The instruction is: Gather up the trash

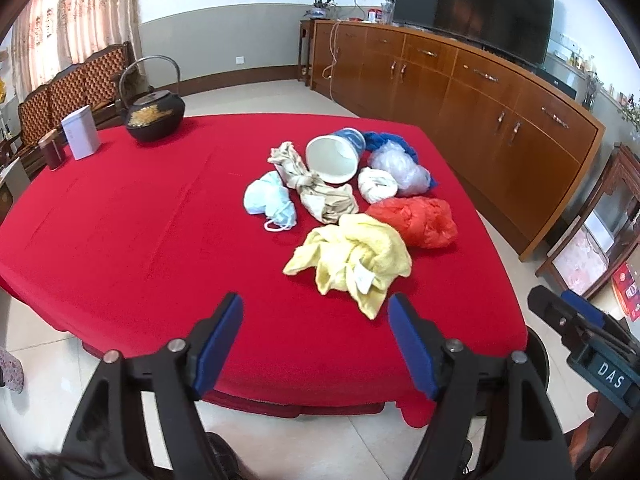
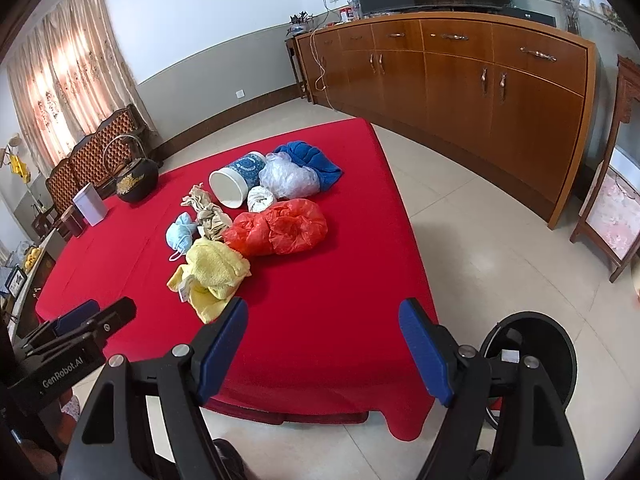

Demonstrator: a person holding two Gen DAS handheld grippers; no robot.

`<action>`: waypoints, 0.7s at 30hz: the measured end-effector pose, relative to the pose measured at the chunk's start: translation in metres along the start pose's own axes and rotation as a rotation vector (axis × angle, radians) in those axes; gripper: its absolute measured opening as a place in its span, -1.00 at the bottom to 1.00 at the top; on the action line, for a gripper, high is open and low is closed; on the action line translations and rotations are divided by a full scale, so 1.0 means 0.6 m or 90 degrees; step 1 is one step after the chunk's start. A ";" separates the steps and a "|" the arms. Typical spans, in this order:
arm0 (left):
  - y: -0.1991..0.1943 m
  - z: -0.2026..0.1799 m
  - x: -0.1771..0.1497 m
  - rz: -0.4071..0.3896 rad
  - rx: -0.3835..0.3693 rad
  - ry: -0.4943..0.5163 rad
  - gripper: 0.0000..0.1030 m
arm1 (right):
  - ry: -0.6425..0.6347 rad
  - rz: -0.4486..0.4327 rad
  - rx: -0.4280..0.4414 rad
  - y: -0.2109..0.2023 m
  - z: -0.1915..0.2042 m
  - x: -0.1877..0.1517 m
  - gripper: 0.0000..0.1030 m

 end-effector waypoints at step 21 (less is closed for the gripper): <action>0.084 -0.043 0.012 0.041 -0.006 0.020 0.51 | -0.002 0.032 -0.009 0.094 -0.006 0.024 0.55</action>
Point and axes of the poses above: each gripper's, at about its wrist camera, not at the fingertips, and y roughly the way its jaws point, z to its left, x to its top, the point moved 1 cm from there along y, roughly the way its jaws point, and after that the axes turned 9 degrees about -y, right-handed, at the moved point
